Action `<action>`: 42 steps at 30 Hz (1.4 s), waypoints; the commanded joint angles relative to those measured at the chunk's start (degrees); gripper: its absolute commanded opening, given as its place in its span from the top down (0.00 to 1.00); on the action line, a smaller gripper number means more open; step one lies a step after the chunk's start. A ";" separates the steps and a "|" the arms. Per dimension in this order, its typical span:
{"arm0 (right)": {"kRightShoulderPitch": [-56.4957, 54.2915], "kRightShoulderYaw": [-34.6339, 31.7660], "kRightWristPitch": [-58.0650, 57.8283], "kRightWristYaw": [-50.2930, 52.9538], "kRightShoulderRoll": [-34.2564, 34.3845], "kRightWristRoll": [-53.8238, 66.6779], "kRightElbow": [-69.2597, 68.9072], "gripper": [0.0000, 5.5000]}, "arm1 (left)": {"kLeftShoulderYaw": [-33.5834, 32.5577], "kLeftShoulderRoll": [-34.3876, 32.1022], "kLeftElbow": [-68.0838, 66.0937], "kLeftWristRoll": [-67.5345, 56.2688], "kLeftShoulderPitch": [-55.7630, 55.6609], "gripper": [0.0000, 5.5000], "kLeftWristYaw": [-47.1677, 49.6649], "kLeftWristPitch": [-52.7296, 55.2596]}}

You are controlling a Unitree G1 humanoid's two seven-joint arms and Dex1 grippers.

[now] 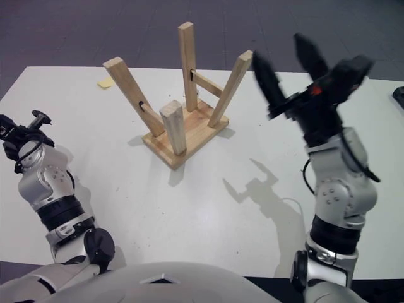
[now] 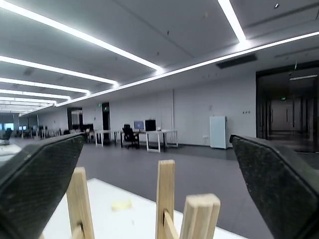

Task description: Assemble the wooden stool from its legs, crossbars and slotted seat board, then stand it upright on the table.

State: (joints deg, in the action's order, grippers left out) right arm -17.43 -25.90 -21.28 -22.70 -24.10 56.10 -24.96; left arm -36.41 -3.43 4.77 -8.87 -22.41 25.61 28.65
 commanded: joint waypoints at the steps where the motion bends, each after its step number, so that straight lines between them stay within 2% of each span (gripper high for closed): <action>1: -14.01 0.25 2.24 22.93 -4.25 -21.37 18.91 0.02 | 1.69 0.26 -1.34 0.13 -0.39 0.02 0.77 -1.68; 4: -17.10 13.12 8.47 23.71 -4.90 -39.22 33.33 0.02 | 4.55 -0.20 -2.91 1.30 -1.69 0.02 -0.50 -3.72; 8: -24.65 23.88 16.25 23.51 -0.11 -51.85 55.65 0.02 | 10.99 -1.94 -2.25 4.10 -0.89 0.02 -4.83 -6.42; 13: -33.84 30.35 25.38 22.94 4.41 -60.01 75.89 0.02 | 15.10 -0.72 -2.71 5.58 -0.36 0.02 -6.29 -8.36; 17: -37.12 33.19 33.50 19.16 6.01 -63.37 83.20 0.02 | 18.66 -1.17 -3.63 6.31 -0.12 0.02 -8.88 -8.64; 21: -33.87 32.90 44.67 5.93 4.68 -60.59 79.10 0.02 | 22.85 -2.93 -3.54 7.87 -0.33 0.02 -13.04 -9.77; 26: -28.40 32.59 49.06 -7.21 2.20 -56.41 69.58 0.02 | 27.13 -6.12 -5.65 10.08 -1.28 0.02 -17.74 -10.23; 32: -22.95 31.99 46.03 -17.43 -1.01 -51.14 59.05 0.02 | 26.08 -8.38 -10.45 10.40 -2.88 0.02 -18.02 -10.48; 35: -17.67 33.07 42.82 -21.30 -1.88 -49.49 49.91 0.02 | 26.87 -9.48 -16.01 11.15 -6.03 0.02 -19.11 -14.17; 42: -8.52 31.95 33.76 -21.91 -3.64 -48.00 32.88 0.02 | 29.21 -8.89 -19.98 11.12 -7.90 0.02 -21.90 -17.68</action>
State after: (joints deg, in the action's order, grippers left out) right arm -28.07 6.91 15.41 -44.52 -26.80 6.85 13.24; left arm -8.14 -12.75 -14.61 2.16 -29.47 4.47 11.65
